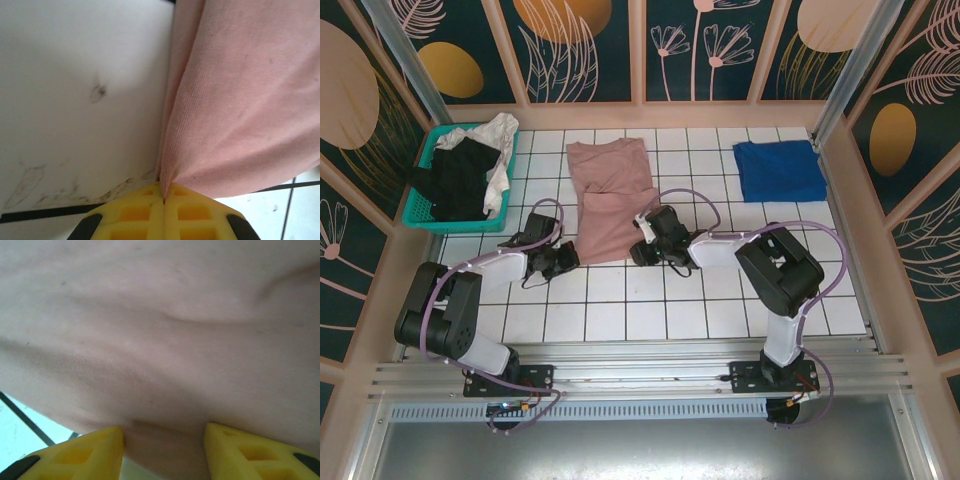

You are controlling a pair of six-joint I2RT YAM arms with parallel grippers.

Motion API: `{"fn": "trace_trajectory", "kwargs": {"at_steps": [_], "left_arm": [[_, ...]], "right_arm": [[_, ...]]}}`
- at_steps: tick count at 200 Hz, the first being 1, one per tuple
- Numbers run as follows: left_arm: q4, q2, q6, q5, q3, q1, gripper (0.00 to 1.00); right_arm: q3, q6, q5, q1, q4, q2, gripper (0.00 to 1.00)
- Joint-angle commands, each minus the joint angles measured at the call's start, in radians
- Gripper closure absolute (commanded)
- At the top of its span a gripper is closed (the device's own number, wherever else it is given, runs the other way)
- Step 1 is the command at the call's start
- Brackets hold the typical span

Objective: Fold and stack the t-shirts

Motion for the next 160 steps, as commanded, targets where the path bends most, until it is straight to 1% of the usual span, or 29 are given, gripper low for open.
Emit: {"fn": "trace_trajectory", "kwargs": {"at_steps": [1,26,42,49,53,57,74,87,96,104,119,128,141,145,160], "left_arm": [[-0.031,-0.013,-0.022,-0.063,-0.025,0.005,1.00],[-0.039,-0.016,-0.019,-0.076,-0.032,0.006,1.00],[-0.044,-0.017,-0.017,-0.064,-0.032,0.006,1.00],[-0.054,-0.022,-0.016,-0.060,-0.030,0.006,0.89],[-0.062,-0.030,-0.014,-0.060,-0.026,0.006,0.80],[-0.070,-0.040,-0.012,-0.060,-0.020,0.006,0.75],[-0.098,-0.092,-0.004,-0.070,0.016,0.006,0.61],[-0.107,-0.116,0.009,-0.092,0.063,0.006,0.55],[-0.112,-0.103,0.024,-0.106,0.108,0.006,0.51],[-0.111,-0.069,0.041,-0.112,0.159,0.006,0.48],[-0.100,0.031,0.079,-0.121,0.264,0.006,0.48],[-0.099,0.101,0.098,-0.138,0.319,0.006,0.46],[-0.093,0.209,0.120,-0.142,0.428,0.009,0.46],[-0.095,0.251,0.125,-0.141,0.456,0.010,0.46],[-0.103,0.359,0.138,-0.121,0.548,0.018,0.49]], "right_arm": [[-0.034,0.013,0.028,-0.027,-0.056,0.006,0.54],[-0.022,-0.008,0.036,-0.032,-0.107,0.011,0.55],[-0.010,-0.022,-0.020,-0.031,-0.132,-0.007,0.55],[0.000,-0.020,-0.036,-0.031,-0.150,-0.021,0.55],[0.010,-0.019,-0.046,-0.032,-0.162,-0.031,0.55],[0.021,-0.019,-0.060,-0.032,-0.176,-0.043,0.54],[0.063,-0.009,-0.095,-0.039,-0.185,-0.102,0.53],[0.112,0.014,-0.083,-0.058,-0.178,-0.118,0.52],[0.154,0.044,-0.060,-0.083,-0.170,-0.103,0.50],[0.195,0.067,-0.042,-0.106,-0.165,-0.072,0.50],[0.272,0.106,0.003,-0.146,-0.158,-0.001,0.50],[0.320,0.126,0.014,-0.168,-0.155,0.049,0.49],[0.394,0.160,0.028,-0.172,-0.161,0.121,0.49],[0.419,0.168,0.022,-0.203,-0.169,0.143,0.49],[0.497,0.181,-0.006,-0.222,-0.183,0.212,0.49]]}}
